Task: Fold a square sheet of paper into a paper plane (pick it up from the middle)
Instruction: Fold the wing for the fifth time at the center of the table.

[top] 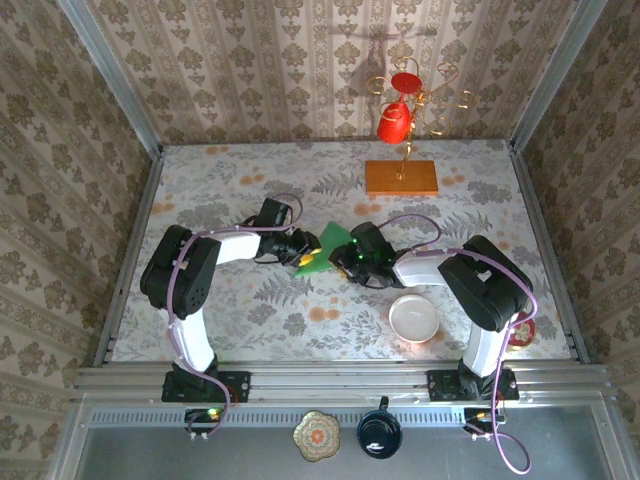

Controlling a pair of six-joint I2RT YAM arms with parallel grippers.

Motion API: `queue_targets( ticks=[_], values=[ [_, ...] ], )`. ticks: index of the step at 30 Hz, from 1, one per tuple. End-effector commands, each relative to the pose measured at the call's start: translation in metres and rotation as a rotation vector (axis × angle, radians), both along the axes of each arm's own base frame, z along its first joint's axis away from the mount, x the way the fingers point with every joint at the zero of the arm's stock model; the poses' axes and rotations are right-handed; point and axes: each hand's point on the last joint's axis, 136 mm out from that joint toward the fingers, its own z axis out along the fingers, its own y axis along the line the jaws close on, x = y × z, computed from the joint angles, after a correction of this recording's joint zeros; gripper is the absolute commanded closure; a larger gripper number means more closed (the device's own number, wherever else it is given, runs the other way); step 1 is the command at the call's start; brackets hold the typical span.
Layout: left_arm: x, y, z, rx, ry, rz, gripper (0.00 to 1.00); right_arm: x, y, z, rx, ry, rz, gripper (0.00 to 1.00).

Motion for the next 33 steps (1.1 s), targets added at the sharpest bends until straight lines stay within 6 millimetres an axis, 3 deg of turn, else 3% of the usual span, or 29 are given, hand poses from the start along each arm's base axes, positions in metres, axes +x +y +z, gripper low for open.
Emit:
queue_targets(
  ticks=[1, 7, 17, 33],
  values=[
    [-0.021, 0.015, -0.03, 0.045, 0.123, 0.031, 0.61, 0.018, 0.0, 0.009, 0.041, -0.059, -0.045, 0.62],
    [-0.02, 0.017, -0.029, 0.024, 0.123, 0.052, 0.61, 0.019, -0.004, 0.015, 0.077, -0.096, -0.071, 0.62],
    [-0.02, 0.019, -0.032, 0.013, 0.138, 0.075, 0.61, 0.001, -0.027, -0.001, 0.01, 0.003, -0.149, 0.6],
    [-0.023, 0.015, -0.03, -0.023, 0.147, 0.068, 0.61, 0.027, -0.006, 0.001, 0.066, -0.063, -0.116, 0.7]
  ],
)
